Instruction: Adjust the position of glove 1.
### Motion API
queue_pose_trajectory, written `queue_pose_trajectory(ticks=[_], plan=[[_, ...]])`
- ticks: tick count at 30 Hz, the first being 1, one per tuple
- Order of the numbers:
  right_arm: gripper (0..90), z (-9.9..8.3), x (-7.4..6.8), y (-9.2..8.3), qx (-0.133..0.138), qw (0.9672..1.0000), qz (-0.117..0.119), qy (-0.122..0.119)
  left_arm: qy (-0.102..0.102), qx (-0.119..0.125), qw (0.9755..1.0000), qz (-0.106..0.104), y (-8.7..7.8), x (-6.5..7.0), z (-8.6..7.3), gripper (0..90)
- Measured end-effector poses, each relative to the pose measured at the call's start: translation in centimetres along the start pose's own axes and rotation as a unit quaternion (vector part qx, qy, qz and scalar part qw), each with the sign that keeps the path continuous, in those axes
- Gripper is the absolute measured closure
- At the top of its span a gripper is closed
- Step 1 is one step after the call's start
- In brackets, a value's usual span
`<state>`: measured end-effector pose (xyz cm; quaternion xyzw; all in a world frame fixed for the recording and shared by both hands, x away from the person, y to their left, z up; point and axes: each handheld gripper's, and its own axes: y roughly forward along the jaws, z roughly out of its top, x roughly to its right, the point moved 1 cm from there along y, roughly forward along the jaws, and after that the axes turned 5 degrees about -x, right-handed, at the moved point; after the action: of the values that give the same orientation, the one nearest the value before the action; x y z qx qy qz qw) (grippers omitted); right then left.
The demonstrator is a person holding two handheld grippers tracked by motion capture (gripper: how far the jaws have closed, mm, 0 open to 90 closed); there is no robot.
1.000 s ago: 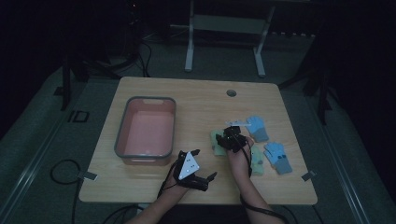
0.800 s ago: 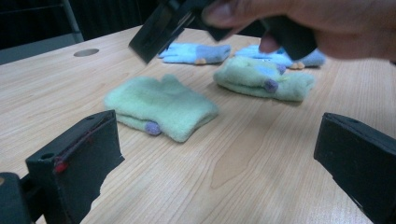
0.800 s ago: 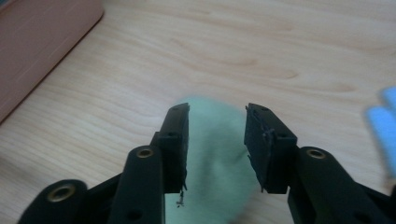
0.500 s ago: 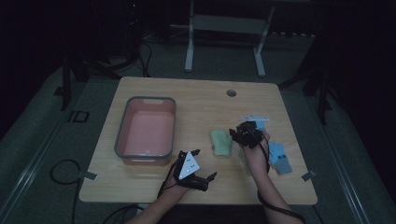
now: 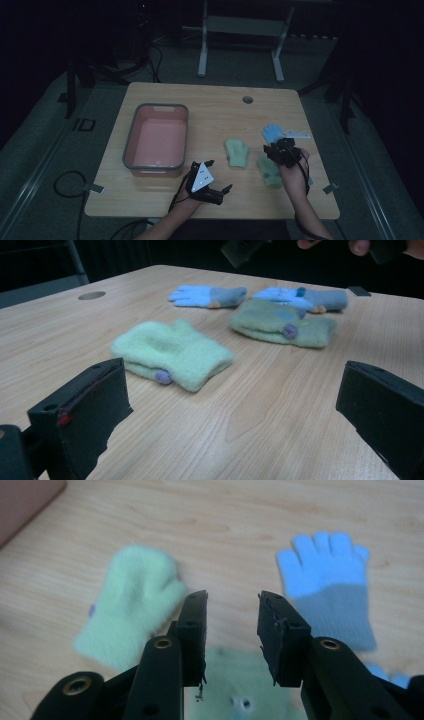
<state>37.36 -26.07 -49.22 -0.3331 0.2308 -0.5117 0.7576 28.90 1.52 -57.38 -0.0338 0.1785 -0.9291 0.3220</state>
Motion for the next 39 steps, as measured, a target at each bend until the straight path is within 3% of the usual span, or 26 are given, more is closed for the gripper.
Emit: queue_pose_trajectory(ticks=[13, 23, 33, 39], plan=[[62.0, -4.3, 1.7, -1.0, -0.023, 0.9995, -0.013, 0.016, -0.001, 0.000, 1.0000, 0.000, 0.0, 0.0, 0.0, 0.7], [61.3, -7.7, 1.6, -0.2, -0.045, 0.9985, -0.018, 0.025, 0.000, 0.000, 1.0000, 0.001, 0.0, 0.0, 0.0, 0.7], [58.9, -7.1, 1.2, 0.0, -0.024, 0.9994, -0.017, 0.020, 0.001, -0.001, 1.0000, 0.001, 0.0, 0.1, 0.0, 0.7], [58.6, -7.1, 0.6, 0.9, -0.033, 0.9991, -0.025, 0.009, 0.001, -0.001, 1.0000, 0.001, 0.0, 0.1, 0.0, 0.7]])
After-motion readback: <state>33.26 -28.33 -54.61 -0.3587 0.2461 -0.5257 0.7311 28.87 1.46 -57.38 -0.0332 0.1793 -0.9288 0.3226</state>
